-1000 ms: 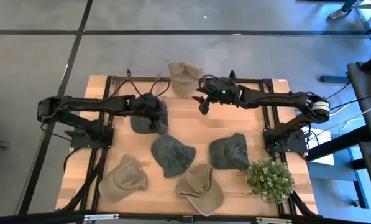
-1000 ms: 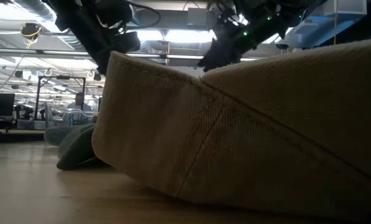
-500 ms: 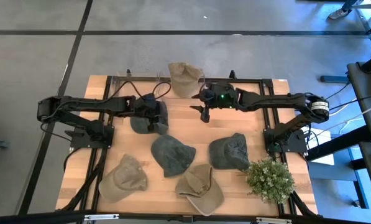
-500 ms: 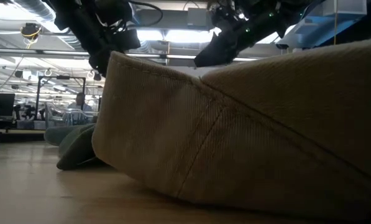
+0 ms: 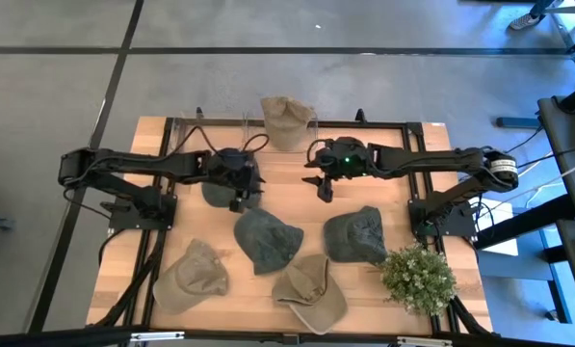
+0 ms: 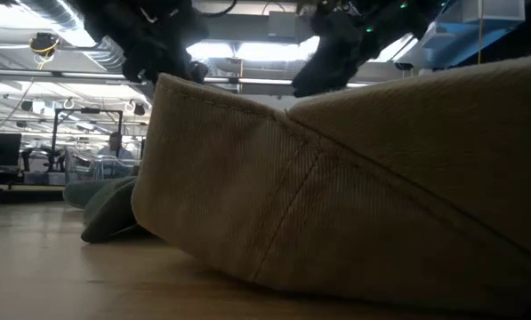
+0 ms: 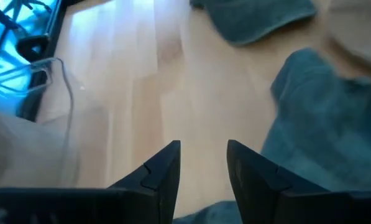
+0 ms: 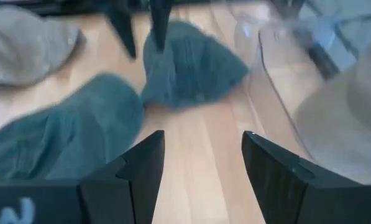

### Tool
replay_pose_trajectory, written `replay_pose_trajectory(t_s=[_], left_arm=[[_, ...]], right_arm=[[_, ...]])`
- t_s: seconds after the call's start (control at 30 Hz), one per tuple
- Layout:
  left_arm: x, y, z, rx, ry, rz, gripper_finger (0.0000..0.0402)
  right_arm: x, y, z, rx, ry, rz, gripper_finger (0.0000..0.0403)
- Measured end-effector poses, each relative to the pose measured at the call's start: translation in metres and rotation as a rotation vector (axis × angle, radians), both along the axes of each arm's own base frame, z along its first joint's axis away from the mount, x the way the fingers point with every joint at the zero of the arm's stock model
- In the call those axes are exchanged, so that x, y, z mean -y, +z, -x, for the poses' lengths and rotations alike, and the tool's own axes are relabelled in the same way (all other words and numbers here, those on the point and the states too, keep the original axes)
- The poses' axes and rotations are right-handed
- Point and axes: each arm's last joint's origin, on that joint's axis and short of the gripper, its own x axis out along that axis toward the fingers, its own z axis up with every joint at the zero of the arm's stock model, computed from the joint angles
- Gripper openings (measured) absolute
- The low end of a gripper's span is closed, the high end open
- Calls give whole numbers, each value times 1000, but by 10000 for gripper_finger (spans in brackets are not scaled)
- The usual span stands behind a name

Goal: Pick & Place hat
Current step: Put the top blue cap into the left transparent bin

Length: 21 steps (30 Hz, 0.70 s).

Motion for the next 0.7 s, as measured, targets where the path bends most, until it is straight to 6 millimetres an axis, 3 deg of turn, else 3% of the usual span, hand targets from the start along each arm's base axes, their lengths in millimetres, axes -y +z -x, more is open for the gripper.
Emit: replay_pose_trajectory(t_s=[0.17, 0.33, 0.53, 0.7], left_arm=[[-17, 8, -14, -157, -34, -97, 127], [-45, 4, -28, -389, -44, -85, 127], [-68, -29, -36, -583, -19, -3, 127], [-71, -56, -42, -705, -128, -57, 127]], right_arm=[[-10, 15, 15, 2, -3, 17, 216], [-15, 30, 28, 26, -37, 56, 216], [-18, 29, 33, -13, -22, 66, 216], [-18, 24, 34, -59, -29, 57, 216]])
